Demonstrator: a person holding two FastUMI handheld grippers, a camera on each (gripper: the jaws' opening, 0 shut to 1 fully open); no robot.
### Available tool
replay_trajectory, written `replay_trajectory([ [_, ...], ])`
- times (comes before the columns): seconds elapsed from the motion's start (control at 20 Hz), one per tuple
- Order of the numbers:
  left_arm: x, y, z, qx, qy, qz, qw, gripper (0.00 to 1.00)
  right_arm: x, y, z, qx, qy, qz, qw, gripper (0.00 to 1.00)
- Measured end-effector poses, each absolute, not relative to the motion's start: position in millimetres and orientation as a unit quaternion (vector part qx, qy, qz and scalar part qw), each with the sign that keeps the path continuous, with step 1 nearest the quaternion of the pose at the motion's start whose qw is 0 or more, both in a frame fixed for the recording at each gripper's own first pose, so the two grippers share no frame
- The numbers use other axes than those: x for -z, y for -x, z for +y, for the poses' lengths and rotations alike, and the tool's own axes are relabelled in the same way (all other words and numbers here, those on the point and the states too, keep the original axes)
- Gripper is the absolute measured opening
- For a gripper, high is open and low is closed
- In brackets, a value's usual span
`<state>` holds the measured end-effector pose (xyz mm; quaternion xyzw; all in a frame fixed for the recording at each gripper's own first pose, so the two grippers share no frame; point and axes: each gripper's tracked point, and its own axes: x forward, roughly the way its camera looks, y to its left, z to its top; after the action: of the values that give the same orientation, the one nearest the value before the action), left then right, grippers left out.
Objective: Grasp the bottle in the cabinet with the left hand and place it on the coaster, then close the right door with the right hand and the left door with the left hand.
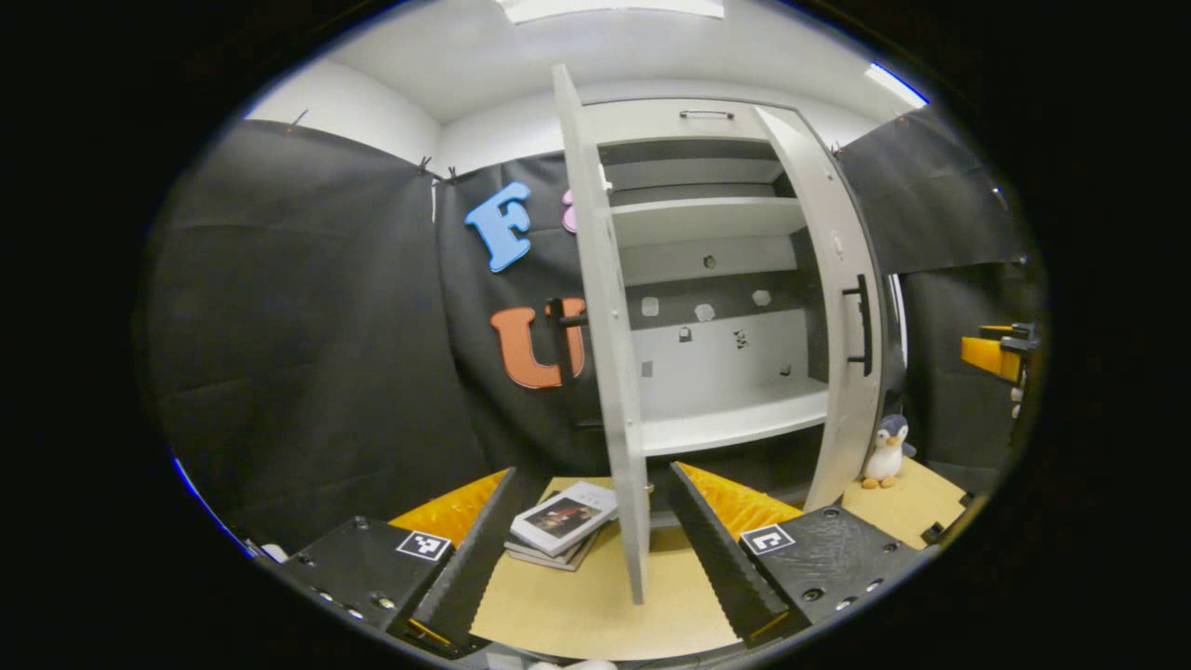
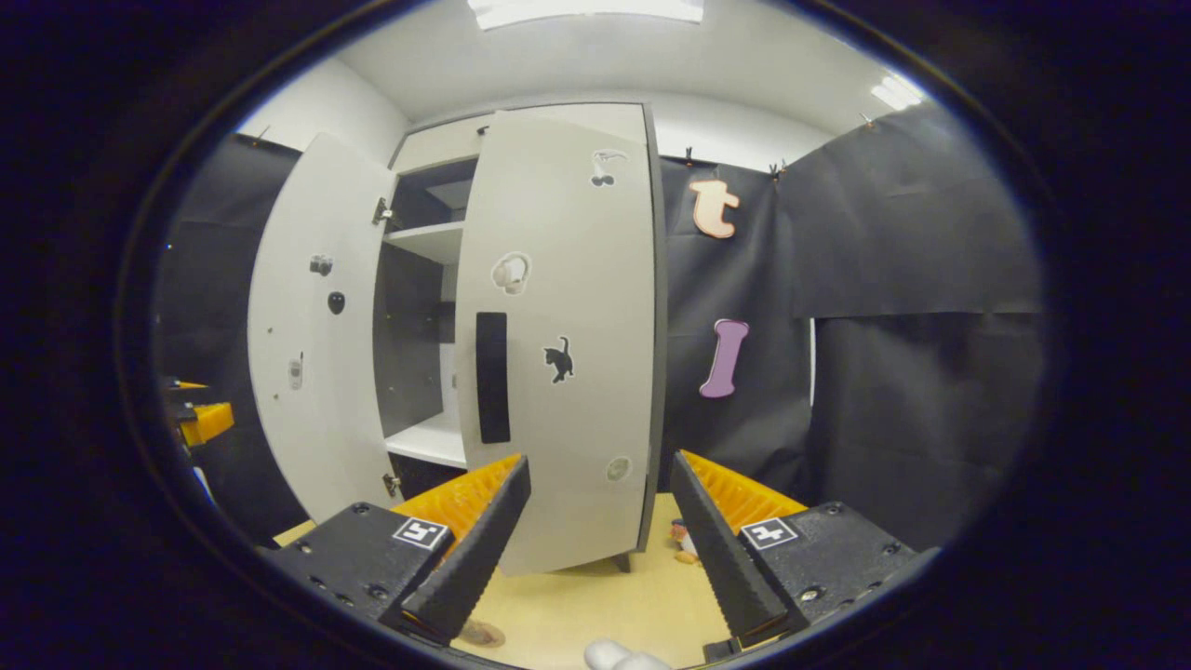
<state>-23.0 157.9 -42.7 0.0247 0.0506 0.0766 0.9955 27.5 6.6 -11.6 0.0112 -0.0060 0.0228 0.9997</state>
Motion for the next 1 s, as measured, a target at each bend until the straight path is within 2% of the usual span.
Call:
replay_trajectory([
  [0.35,12.3,-22.5,236.0,-0.120,-0.057,0.026,0.991,0.97,43.4,6.8,13.0,-0.004,-0.014,0.029,0.999,0.99],
  [0.65,17.2,-80.4,251.1,-0.119,-0.036,0.028,0.992,0.97,53.7,30.1,13.4,0.023,-0.006,0.049,0.999,0.99],
  [0.75,26.5,-85.5,250.5,-0.120,-0.032,0.039,0.992,0.97,56.9,37.7,15.4,0.022,-0.008,0.055,0.998,1.00],
  [0.85,27.0,-88.3,251.6,-0.125,-0.031,0.037,0.991,0.91,56.8,43.7,13.6,0.022,-0.006,0.053,0.998,1.00],
  [0.95,33.3,-86.7,247.5,-0.134,-0.033,0.044,0.989,0.94,56.7,46.3,6.4,0.023,-0.009,0.049,0.998,1.00],
  [1.0,35.1,-85.6,245.3,-0.136,-0.041,0.048,0.989,0.93,57.4,46.4,3.3,0.022,-0.014,0.049,0.998,0.99],
])
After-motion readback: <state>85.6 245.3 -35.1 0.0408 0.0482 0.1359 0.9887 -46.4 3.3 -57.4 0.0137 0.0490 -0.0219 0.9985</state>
